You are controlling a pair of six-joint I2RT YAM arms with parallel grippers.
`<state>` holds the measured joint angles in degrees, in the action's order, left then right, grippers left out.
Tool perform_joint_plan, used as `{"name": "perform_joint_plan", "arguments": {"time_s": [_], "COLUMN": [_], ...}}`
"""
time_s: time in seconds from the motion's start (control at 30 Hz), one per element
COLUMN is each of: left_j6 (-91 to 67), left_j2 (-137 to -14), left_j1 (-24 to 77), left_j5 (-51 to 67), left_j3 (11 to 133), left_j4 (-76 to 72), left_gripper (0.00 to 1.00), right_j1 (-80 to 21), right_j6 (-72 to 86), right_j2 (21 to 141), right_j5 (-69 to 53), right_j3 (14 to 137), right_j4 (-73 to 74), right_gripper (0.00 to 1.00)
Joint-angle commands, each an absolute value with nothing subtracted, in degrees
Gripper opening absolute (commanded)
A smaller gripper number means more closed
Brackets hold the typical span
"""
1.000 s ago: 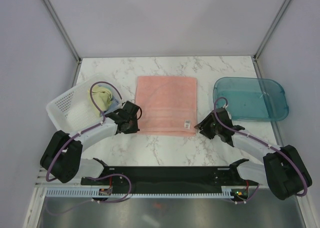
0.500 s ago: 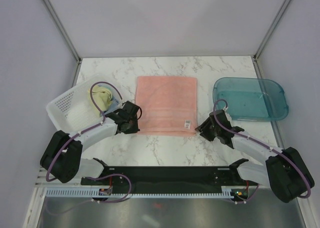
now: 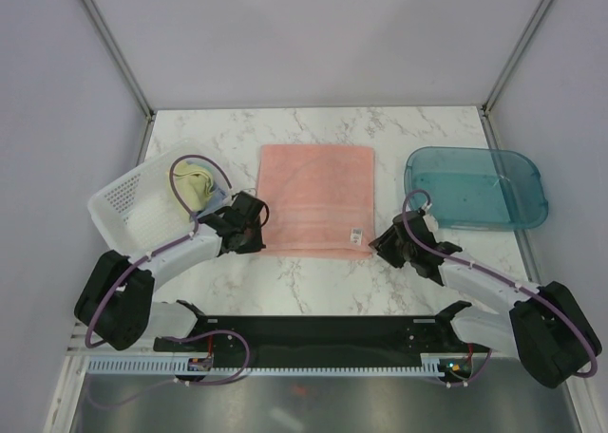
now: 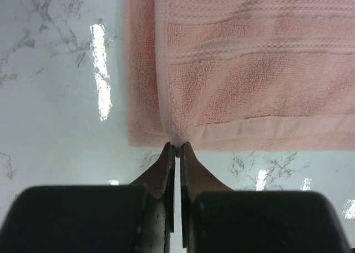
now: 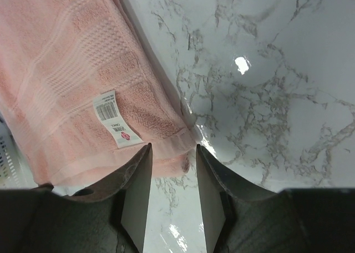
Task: Fold and stack the towels
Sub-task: Fold the towel
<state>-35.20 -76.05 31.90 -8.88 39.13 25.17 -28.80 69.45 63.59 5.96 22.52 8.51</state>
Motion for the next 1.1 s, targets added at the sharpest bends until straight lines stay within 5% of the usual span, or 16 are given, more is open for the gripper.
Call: {"name": "perform_joint_plan", "arguments": {"time_s": [0.0, 0.37, 0.67, 1.07], "left_j6": [-37.3, -37.5, -37.7, -35.3], "left_j2": [-74.1, -73.8, -74.4, -74.1], "left_j1": [31.9, 31.9, 31.9, 31.9], "left_j5": [-9.3, -8.5, -8.4, -15.6], "left_j3": [39.0, 38.9, 39.3, 52.5], "left_j4": [24.6, 24.4, 24.2, 35.9], "left_gripper": [0.02, 0.02, 0.02, 0.02], "right_j1": [-30.6, -33.0, -33.0, -33.0], "right_j6": [72.0, 73.7, 72.4, 60.4], "right_j2": [65.0, 69.0, 67.0, 67.7], "right_j5": [8.2, 14.6, 18.0, 13.7], "right_j3": [22.8, 22.1, 21.4, 37.2], "right_j4": [6.7, 6.0, 7.2, 14.9], "right_gripper": [0.45, 0.41, 0.0, 0.0]}}
